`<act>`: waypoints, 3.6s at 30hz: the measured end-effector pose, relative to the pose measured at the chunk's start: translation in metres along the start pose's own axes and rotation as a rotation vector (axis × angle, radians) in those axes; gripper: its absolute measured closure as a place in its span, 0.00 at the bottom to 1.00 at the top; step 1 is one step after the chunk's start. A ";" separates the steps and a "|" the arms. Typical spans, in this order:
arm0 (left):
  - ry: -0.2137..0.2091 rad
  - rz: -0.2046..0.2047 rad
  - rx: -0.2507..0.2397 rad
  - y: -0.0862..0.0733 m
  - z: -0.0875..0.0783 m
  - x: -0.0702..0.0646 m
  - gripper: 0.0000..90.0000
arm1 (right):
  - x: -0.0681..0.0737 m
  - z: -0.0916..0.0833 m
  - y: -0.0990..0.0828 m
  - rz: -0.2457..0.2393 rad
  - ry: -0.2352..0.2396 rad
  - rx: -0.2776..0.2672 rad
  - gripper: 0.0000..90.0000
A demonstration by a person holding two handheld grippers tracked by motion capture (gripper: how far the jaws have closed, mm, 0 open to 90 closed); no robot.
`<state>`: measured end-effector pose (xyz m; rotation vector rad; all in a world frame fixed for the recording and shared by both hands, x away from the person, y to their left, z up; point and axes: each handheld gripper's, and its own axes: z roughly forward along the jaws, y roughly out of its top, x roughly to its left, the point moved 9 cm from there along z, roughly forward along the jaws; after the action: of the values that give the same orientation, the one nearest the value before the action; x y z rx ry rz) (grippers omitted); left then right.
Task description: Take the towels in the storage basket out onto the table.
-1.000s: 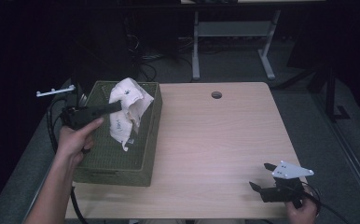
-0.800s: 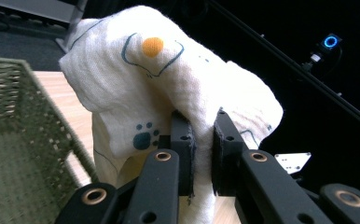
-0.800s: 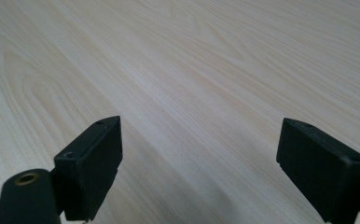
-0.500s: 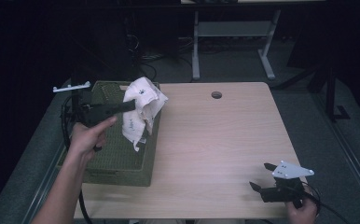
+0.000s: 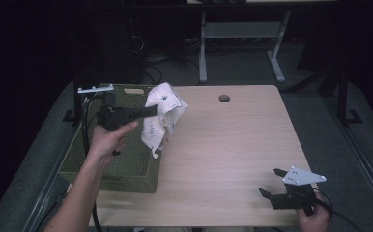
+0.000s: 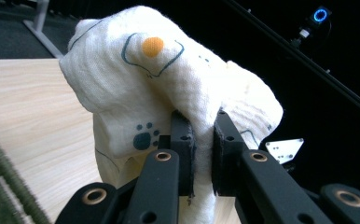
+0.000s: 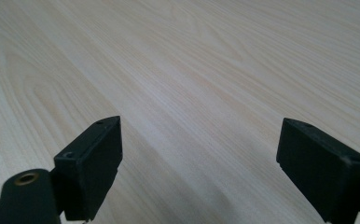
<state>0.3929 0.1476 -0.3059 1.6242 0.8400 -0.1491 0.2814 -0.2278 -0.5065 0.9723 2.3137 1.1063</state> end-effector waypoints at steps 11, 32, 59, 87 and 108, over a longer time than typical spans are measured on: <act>-0.017 0.012 0.039 -0.002 0.031 -0.008 0.91 | 0.000 0.000 0.000 -0.005 0.000 -0.001 0.16; 0.024 0.033 0.163 -0.024 0.103 -0.005 0.90 | 0.001 0.000 -0.001 -0.005 0.010 -0.004 0.16; 0.106 0.067 0.295 -0.059 0.181 0.007 0.90 | 0.002 0.000 -0.001 -0.006 0.023 -0.002 0.16; 0.230 0.105 0.452 -0.110 0.239 0.029 0.86 | 0.001 -0.003 -0.002 -0.005 0.027 0.000 0.16; 0.273 0.128 0.457 -0.120 0.238 0.039 0.58 | 0.000 -0.002 -0.002 -0.002 0.025 -0.001 0.16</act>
<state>0.4340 -0.0504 -0.4836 2.1577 0.9515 -0.0278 0.2797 -0.2299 -0.5066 0.9612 2.3332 1.1254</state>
